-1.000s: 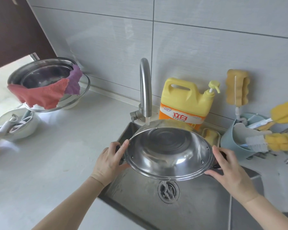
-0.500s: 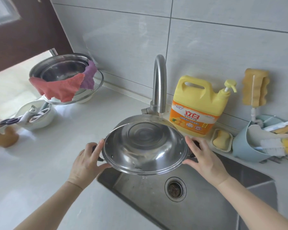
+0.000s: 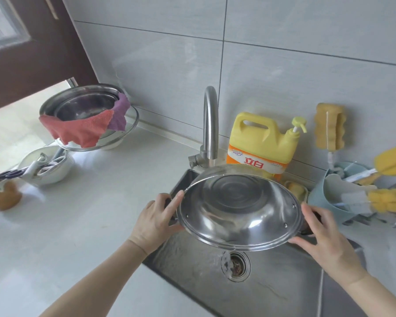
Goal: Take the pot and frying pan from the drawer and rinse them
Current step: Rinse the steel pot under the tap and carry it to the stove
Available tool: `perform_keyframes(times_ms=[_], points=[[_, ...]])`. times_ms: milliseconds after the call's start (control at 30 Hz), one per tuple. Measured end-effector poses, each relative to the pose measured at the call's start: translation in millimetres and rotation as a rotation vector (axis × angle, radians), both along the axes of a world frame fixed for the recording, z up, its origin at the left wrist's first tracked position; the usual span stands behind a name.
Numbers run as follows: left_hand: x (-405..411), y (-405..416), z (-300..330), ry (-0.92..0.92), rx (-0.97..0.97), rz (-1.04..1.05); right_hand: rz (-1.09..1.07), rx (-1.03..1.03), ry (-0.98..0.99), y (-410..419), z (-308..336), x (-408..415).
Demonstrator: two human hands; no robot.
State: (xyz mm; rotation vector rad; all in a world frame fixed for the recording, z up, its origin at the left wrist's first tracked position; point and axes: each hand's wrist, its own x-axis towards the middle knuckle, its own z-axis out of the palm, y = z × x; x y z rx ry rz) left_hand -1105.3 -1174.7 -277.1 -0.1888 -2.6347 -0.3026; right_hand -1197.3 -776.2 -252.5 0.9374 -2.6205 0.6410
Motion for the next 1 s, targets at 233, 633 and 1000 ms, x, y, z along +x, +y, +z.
perform_keyframes(times_ms=[233,633,1000], points=[[-20.5,41.9,8.9,0.083,0.004,-0.131,-0.111,-0.038,-0.051,45.0,21.8,22.5],[-20.8,30.2,-3.6,0.025,0.036,-0.102,-0.102,-0.024,-0.049,33.6,13.0,12.0],[26.1,-33.9,-19.5,-0.159,0.117,0.132,0.170,0.010,-0.043,-45.1,-11.3,-23.1]])
